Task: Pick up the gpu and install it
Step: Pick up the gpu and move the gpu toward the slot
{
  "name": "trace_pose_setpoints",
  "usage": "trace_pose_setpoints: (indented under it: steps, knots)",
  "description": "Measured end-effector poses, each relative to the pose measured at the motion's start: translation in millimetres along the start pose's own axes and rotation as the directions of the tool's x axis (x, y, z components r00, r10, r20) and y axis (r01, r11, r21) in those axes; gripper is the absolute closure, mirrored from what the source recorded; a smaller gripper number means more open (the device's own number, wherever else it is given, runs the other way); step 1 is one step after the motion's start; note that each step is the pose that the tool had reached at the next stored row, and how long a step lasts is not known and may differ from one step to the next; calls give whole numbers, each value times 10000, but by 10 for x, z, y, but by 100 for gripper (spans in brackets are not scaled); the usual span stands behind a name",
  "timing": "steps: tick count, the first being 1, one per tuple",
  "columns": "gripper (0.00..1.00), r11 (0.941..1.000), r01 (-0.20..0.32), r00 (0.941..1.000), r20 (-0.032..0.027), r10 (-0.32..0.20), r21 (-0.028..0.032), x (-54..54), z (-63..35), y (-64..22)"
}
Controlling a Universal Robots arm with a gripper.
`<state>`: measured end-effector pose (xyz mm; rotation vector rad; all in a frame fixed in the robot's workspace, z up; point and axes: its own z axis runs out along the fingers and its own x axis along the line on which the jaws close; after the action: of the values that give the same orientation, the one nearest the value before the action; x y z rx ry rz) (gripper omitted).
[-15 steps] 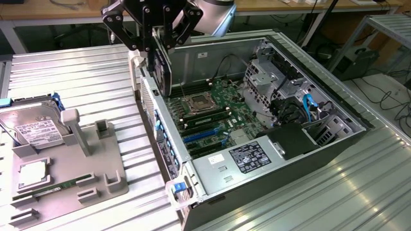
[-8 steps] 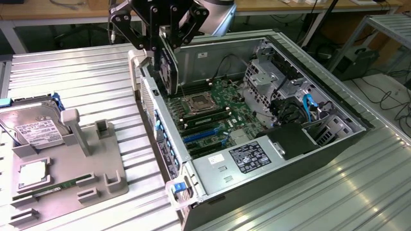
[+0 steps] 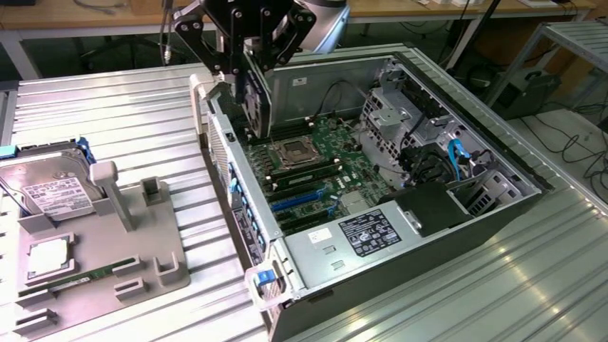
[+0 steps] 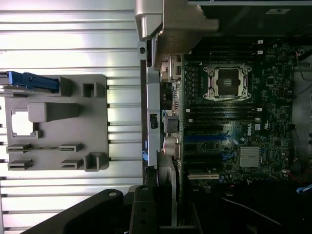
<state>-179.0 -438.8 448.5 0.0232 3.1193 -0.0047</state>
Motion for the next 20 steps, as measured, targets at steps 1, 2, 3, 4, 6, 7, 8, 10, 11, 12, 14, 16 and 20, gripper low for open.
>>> trace_pose_setpoints:
  steps: [1, 2, 3, 4, 6, 7, 8, 10, 11, 12, 14, 16, 20]
  knots:
    - [72, 10000, 0, 10000, 0, 0, 0, -11, 0, 0]
    - [72, 10000, 0, 10000, 0, 0, 1, -22, 0, 0]
    - [72, 10000, 0, 10000, 0, 0, 1, -32, 1, 1]
    - [72, 10000, 0, 10000, 0, 0, 1, -43, 1, 1]
    - [72, 10000, 0, 10000, -1, 0, 2, -64, 1, 1]
    - [72, 10000, 0, 10000, 0, 0, 2, -74, 2, 1]
    - [72, 10000, 0, 10000, 0, 0, 2, -85, 2, 1]
    - [72, 10000, 0, 10000, 0, 0, 3, -106, 2, 2]
    - [72, 10000, 0, 10000, 0, 0, 2, -115, 3, 2]
    - [72, 10000, 1, 10000, 0, -1, 2, -125, 3, 2]
    - [72, 10000, 0, 10000, 0, 0, 3, -146, 3, 2]
    - [72, 10000, 0, 10000, 0, 0, 3, -180, 4, 3]
    - [72, 10000, 0, 10000, 0, 0, 4, -223, 5, 3]
